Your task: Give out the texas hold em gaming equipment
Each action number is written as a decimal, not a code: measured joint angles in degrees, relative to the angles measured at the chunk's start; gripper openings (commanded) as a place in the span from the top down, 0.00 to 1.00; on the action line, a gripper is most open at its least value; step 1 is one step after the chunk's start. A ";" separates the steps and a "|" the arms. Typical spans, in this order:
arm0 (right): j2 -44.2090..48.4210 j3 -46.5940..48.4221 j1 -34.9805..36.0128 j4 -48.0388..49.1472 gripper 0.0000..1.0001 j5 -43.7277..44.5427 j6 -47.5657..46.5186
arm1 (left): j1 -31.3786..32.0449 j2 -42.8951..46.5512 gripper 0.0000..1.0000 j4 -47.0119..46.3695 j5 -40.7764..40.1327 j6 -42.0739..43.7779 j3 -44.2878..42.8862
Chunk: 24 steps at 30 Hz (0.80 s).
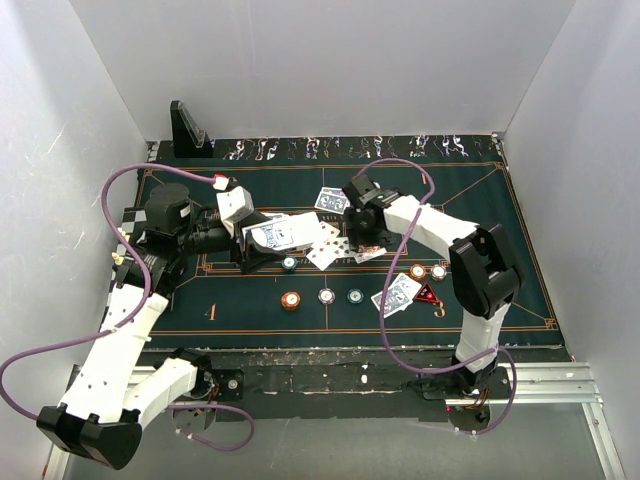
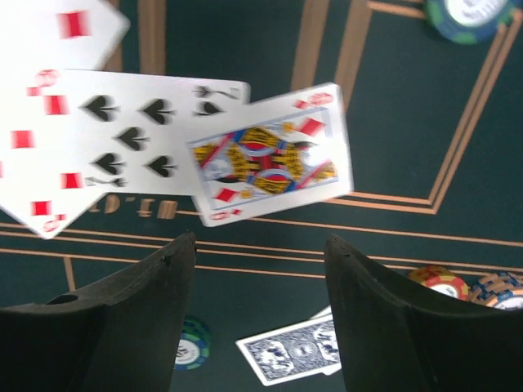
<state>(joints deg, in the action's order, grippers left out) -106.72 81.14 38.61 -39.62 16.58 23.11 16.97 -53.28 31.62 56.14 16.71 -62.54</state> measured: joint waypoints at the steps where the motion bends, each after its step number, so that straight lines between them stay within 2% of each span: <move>1: 0.42 -1.27 -1.44 0.57 0.27 -1.03 0.42 | 0.00 0.11 0.89 -0.02 0.00 0.02 0.09; 7: 2.97 -5.75 -9.05 2.16 0.26 -5.03 2.14 | 0.00 0.48 0.89 0.04 0.02 0.22 0.31; 11: 6.88 -5.97 -9.53 2.21 0.25 -9.16 3.15 | 0.00 0.57 0.89 -0.07 0.26 0.39 0.50; 13: 10.84 -5.95 -9.27 2.19 0.22 -12.39 4.02 | 0.00 0.57 0.89 -0.15 0.46 0.52 0.87; 15: 15.61 -5.90 -9.16 2.25 0.17 -16.85 5.29 | 0.00 0.57 0.89 -0.11 0.50 0.74 1.20; 19: 25.88 -5.81 -9.29 4.50 0.14 -27.63 9.40 | 0.00 0.57 0.89 -0.28 0.70 1.33 1.53; 24: 37.33 -9.18 -9.68 15.50 0.12 -41.53 18.40 | 0.00 0.57 0.89 -0.46 0.96 1.49 2.75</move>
<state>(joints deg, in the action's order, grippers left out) -69.38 71.96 28.93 -24.12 -24.95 41.52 16.97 -52.71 31.16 57.10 18.20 -59.79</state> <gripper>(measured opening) 0.865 0.650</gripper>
